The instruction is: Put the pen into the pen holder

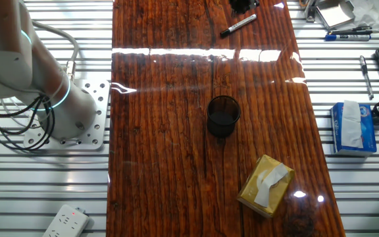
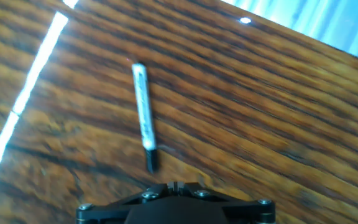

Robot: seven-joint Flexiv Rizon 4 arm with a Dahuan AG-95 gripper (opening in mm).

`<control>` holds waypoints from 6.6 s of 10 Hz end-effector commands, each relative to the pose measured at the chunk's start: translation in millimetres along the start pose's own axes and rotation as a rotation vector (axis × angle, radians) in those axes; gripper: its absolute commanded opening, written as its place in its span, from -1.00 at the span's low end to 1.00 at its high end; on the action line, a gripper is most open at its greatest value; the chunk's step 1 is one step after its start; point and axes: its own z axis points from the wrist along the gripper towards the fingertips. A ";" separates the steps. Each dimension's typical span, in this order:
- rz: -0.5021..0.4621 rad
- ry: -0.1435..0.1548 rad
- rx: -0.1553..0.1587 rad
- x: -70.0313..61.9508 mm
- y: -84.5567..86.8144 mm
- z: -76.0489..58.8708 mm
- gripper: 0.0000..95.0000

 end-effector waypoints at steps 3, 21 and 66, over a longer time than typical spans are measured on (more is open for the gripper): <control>-0.009 -0.050 -0.045 -2.1 4.9 30.3 -1.00; -0.022 -0.082 -0.032 -2.6 23.1 89.1 -0.60; -0.209 0.039 -0.116 74.7 -107.9 -65.4 -1.00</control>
